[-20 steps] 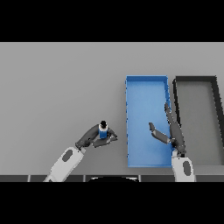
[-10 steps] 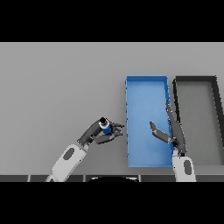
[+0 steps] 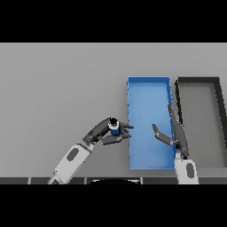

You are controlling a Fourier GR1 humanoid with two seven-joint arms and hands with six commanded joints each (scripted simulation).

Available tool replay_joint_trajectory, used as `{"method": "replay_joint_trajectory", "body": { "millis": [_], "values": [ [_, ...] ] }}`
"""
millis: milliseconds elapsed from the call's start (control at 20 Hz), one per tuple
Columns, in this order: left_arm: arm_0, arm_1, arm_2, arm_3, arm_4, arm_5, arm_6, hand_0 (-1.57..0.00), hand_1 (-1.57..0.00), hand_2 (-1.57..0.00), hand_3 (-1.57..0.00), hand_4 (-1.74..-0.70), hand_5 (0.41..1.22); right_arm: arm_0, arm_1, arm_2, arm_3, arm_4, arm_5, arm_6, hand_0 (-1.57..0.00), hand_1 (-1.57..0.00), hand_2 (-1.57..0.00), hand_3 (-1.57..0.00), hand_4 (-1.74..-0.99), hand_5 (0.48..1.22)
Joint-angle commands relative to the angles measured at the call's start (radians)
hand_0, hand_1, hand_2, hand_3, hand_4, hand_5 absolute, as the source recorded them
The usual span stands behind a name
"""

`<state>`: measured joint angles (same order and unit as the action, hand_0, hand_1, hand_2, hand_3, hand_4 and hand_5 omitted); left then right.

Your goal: Pick up the blue pipe and place it into the blue bin.

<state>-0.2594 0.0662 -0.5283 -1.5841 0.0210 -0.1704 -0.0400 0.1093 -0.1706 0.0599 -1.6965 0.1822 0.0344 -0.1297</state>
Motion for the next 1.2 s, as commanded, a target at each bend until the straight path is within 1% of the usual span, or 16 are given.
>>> {"method": "replay_joint_trajectory", "body": {
  "millis": [0, 100, 150, 200, 300, 350, 450, 500, 550, 600, 700, 750, 850, 950, 1100, 1150],
  "values": [
    [0.003, -0.001, 0.005, -0.001, 0.002, -0.004, 0.004, -1.57, -1.57, -1.57, -1.57, -1.47, 1.22, 0.023, 0.006, 0.004, -0.026, 0.013, -0.016, 0.004, 0.0, 0.0, 0.0, 0.0, -1.141, 0.643],
    [0.009, -0.007, 0.011, 0.008, -0.011, -0.011, -0.009, -1.57, -1.57, -1.57, -1.57, -1.47, 1.22, 0.08, 0.021, 0.012, -0.087, 0.045, -0.055, 0.014, 0.0, 0.0, 0.0, 0.0, -1.138, 0.643],
    [0.0, -0.01, 0.02, 0.025, -0.016, -0.016, -0.006, -1.57, -1.57, -1.57, -1.57, -1.47, 1.22, 0.111, 0.028, 0.015, -0.12, 0.063, -0.075, 0.022, 0.0, 0.0, 0.0, 0.0, -1.166, 0.643],
    [0.009, -0.014, 0.017, 0.028, -0.028, -0.017, -0.018, -1.57, -1.57, -1.57, -1.57, -1.47, 1.22, 0.142, 0.033, 0.02, -0.16, 0.083, -0.092, 0.034, 0.0, 0.0, 0.0, 0.0, -1.188, 0.643],
    [0.013, -0.019, 0.019, 0.021, -0.031, -0.031, -0.023, -1.57, -1.57, -1.57, -1.57, -1.47, 1.22, 0.176, 0.044, 0.025, -0.206, 0.099, -0.111, 0.06, 0.0, 0.0, 0.0, 0.0, -1.184, 0.642],
    [0.017, -0.018, 0.024, 0.02, -0.024, -0.045, -0.033, -1.57, -1.57, -1.57, -1.57, -1.47, 1.22, 0.177, 0.041, 0.022, -0.229, 0.091, -0.109, 0.059, 0.0, 0.0, -0.02, 0.0, -1.187, 0.642],
    [0.007, -0.03, 0.032, 0.016, -0.03, -0.048, -0.019, -1.57, -1.57, -1.57, -1.57, -1.47, 1.221, 0.172, 0.04, 0.018, -0.268, -0.057, -0.014, 0.019, 0.0, -0.01, -0.07, 0.0, -1.198, 0.641],
    [0.016, -0.036, 0.032, 0.003, -0.026, -0.052, -0.016, -1.57, -1.57, -1.57, -1.57, -1.47, 1.221, 0.169, 0.017, 0.015, -0.303, -0.142, 0.049, 0.047, 0.0, -0.02, -0.09, 0.0, -1.202, 0.624],
    [0.019, -0.042, 0.028, 0.014, -0.037, -0.058, -0.019, -1.57, -1.57, -1.57, -1.57, -1.47, 1.221, 0.141, -0.01, 0.012, -0.329, -0.206, 0.089, 0.106, 0.0, -0.03, -0.11, 0.0, -1.209, 0.609],
    [0.011, -0.053, 0.026, 0.018, -0.05, -0.055, -0.002, -1.57, -1.57, -1.57, -1.57, -1.47, 1.221, 0.105, -0.045, 0.014, -0.357, -0.259, 0.131, 0.153, 0.0, -0.03, -0.12, 0.0, -1.215, 0.607],
    [0.026, -0.054, 0.032, 0.015, -0.061, -0.06, -0.009, -1.57, -1.57, -1.57, -1.57, -1.47, 1.221, 0.052, -0.092, 0.033, -0.398, -0.344, 0.193, 0.236, 0.0, -0.02, -0.12, 0.0, -1.228, 0.588],
    [0.026, -0.053, 0.04, 0.011, -0.057, -0.068, -0.01, -1.57, -1.57, -1.57, -1.57, -1.47, 1.221, 0.01, -0.115, 0.041, -0.4, -0.372, 0.216, 0.285, 0.0, -0.01, -0.11, 0.0, -1.237, 0.577],
    [0.034, -0.055, 0.04, 0.003, -0.063, -0.079, -0.003, -1.57, -1.57, -1.57, -1.57, -1.47, 1.221, -0.053, -0.151, 0.052, -0.411, -0.419, 0.239, 0.382, 0.0, -0.01, -0.1, 0.0, -1.255, 0.56],
    [0.024, -0.053, 0.054, 0.005, -0.073, -0.085, -0.001, -1.57, -1.57, -1.57, -1.57, -1.47, 1.221, -0.148, -0.177, 0.085, -0.409, -0.418, 0.254, 0.44, 0.0, -0.01, -0.09, 0.0, -1.27, 0.558],
    [0.02, -0.062, 0.057, 0.006, -0.091, -0.095, 0.003, -1.57, -1.57, -1.57, -1.57, -1.47, 1.221, -0.257, -0.177, 0.155, -0.406, -0.419, 0.28, 0.496, 0.0, 0.0, -0.05, 0.0, -1.296, 0.556],
    [0.026, -0.064, 0.063, 0.001, -0.09, -0.099, -0.003, -1.57, -1.57, -1.57, -1.57, -1.47, 1.221, -0.301, -0.18, 0.162, -0.399, -0.42, 0.286, 0.496, 0.0, 0.0, -0.04, 0.0, -1.298, 0.559]
  ]
}}
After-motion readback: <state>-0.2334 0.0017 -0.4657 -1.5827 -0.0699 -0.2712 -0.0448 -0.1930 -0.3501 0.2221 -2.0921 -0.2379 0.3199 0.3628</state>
